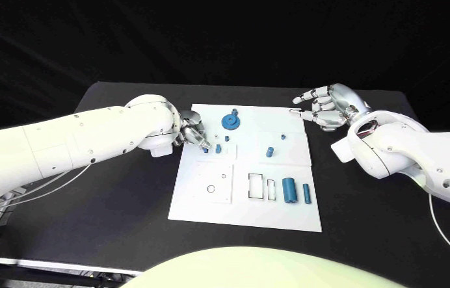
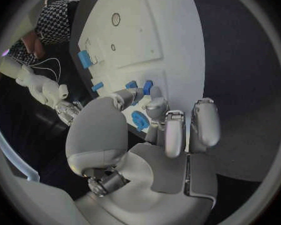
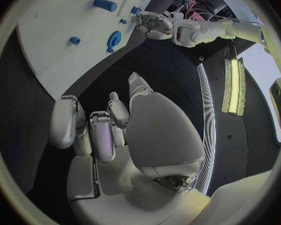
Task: Assemble the parts on the task board
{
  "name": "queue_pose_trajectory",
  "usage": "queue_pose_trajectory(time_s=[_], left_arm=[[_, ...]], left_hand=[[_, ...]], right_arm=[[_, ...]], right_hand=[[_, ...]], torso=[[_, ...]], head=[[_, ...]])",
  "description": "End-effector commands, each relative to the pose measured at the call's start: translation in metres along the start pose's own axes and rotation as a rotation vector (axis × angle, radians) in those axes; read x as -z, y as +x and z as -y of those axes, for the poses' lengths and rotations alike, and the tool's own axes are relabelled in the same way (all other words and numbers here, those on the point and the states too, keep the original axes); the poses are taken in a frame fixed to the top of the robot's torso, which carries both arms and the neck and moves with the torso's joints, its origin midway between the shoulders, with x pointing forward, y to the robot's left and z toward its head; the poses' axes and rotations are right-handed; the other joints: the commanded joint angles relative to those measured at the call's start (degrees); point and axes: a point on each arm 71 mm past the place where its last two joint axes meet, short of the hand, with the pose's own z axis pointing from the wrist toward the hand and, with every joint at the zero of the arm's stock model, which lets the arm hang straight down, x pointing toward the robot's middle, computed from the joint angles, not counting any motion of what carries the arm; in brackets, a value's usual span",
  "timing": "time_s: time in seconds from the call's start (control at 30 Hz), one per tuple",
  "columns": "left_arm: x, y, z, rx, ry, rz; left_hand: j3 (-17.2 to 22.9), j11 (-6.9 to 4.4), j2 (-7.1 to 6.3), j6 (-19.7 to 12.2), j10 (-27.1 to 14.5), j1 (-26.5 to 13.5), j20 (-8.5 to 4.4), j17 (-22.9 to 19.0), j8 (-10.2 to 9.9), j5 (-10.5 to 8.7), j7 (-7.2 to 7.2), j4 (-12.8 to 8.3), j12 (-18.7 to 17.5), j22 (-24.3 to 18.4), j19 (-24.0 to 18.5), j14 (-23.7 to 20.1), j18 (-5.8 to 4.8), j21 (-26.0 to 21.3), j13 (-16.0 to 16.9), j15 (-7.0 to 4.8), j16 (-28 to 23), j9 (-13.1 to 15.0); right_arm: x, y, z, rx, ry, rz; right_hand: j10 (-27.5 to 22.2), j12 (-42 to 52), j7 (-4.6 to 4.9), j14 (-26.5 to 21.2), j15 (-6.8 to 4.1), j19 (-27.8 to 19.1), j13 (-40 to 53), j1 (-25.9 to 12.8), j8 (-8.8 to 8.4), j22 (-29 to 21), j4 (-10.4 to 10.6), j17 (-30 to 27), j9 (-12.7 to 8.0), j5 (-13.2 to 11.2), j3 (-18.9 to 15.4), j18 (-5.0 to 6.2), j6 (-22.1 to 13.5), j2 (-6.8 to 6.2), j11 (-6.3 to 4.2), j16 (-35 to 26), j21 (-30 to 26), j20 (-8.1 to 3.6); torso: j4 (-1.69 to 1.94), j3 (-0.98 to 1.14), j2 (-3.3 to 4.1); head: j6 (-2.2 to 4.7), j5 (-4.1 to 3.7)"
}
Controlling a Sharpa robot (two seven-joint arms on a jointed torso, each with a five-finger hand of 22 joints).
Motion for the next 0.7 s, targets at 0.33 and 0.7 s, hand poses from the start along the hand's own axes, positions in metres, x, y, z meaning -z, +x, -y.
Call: queue_pose_trajectory(time_s=[0.33, 0.7], left_arm=[[-0.0008, -0.0002, -0.0021, 0.003, 0.0, 0.002], [0.0019, -0.0054, -0.0027, 0.049, 0.015, 0.059]], left_hand=[[-9.56, 0.22, -1.02, 0.53, -0.71, 0.12, 0.11, 13.11, -0.88, -1.07, 0.44, 5.51, -0.12, -0.31, 0.4, 5.46, -0.34, -0.64, -0.4, -0.15, -0.32, -0.86], [-15.57, 0.44, 0.57, 0.65, -0.93, -1.09, 0.19, 12.97, -1.48, -10.07, 0.64, 7.62, -0.21, -0.44, 0.36, 5.42, -0.29, -0.86, -0.7, 0.02, -0.41, -1.52]], right_arm=[[0.0002, 0.0006, -0.0007, 0.003, -0.011, -0.007], [0.0004, 0.0008, -0.0005, 0.001, -0.013, -0.006]], right_hand=[[-0.22, -0.28, -0.08, 3.73, -0.41, -0.28, -0.02, -0.36, 0.35, 4.42, 0.09, 6.24, -0.08, 0.18, 0.28, 0.57, 0.12, 0.1, -0.04, -0.22, -0.25, -0.17], [-0.22, -0.27, -0.08, 3.73, -0.41, -0.31, -0.03, -0.55, 0.36, 4.39, 0.1, 6.21, -0.12, 0.19, 0.26, 0.59, 0.07, 0.13, -0.03, -0.25, -0.36, -0.17]], torso=[[0.0, -0.02, -0.05], [-0.07, -0.05, 0.0]], head=[[0.11, -0.05], [0.45, -0.48]])
